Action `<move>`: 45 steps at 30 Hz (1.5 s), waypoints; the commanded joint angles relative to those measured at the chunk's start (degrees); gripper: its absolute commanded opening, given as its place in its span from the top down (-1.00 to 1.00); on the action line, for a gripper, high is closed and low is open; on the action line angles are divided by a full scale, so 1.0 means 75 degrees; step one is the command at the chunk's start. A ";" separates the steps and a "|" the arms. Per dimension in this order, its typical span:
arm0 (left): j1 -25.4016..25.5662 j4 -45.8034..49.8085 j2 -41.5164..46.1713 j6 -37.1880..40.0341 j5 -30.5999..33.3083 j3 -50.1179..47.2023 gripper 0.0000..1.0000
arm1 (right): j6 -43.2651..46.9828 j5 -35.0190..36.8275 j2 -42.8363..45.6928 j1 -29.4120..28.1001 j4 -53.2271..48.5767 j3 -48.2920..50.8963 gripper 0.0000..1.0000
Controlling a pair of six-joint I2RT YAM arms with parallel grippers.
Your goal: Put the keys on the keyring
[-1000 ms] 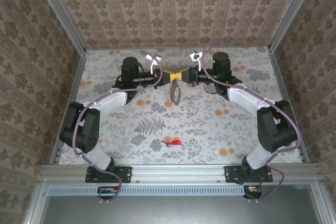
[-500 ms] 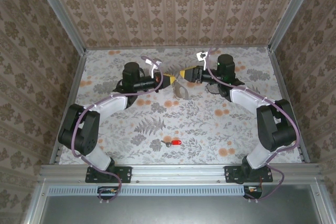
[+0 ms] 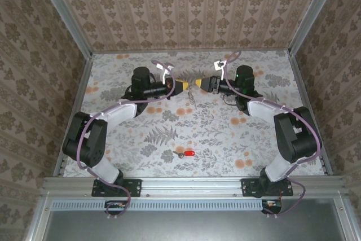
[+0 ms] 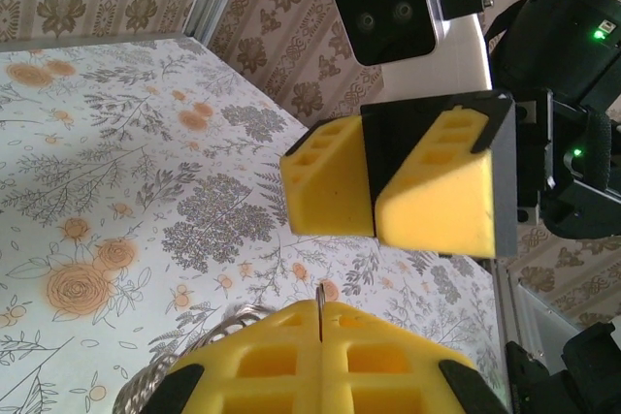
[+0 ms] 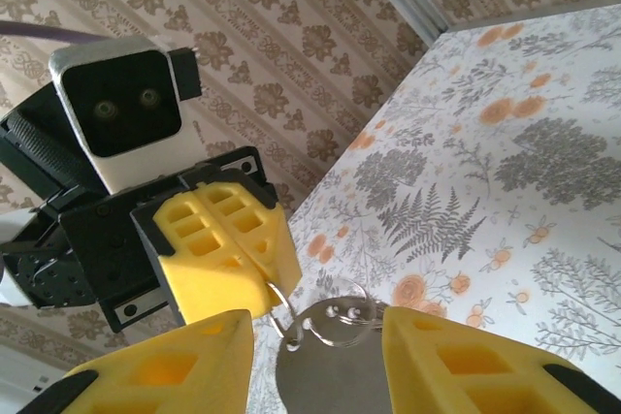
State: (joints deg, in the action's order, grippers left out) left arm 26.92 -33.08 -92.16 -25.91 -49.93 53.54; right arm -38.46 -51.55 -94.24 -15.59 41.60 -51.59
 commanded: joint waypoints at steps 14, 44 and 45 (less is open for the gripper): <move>-0.0059 -0.0337 0.0253 -0.0010 -0.0313 0.0209 1.00 | -0.0288 -0.0239 -0.0267 -0.0482 0.0664 -0.0081 0.34; -0.0768 -0.2711 0.0296 -0.3344 0.0968 -0.0636 0.13 | -0.1074 0.1473 -0.0277 -0.0417 0.2651 0.0079 1.00; -0.0747 -0.2947 0.0177 -0.3527 0.0915 -0.0625 0.15 | -0.1142 0.1559 -0.0309 -0.0423 0.2764 0.0085 1.00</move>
State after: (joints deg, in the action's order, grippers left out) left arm 20.97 -45.91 -89.08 -45.43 -41.85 49.08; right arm -44.27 -43.62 -95.68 -18.90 54.35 -51.31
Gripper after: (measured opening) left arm 0.431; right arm 0.066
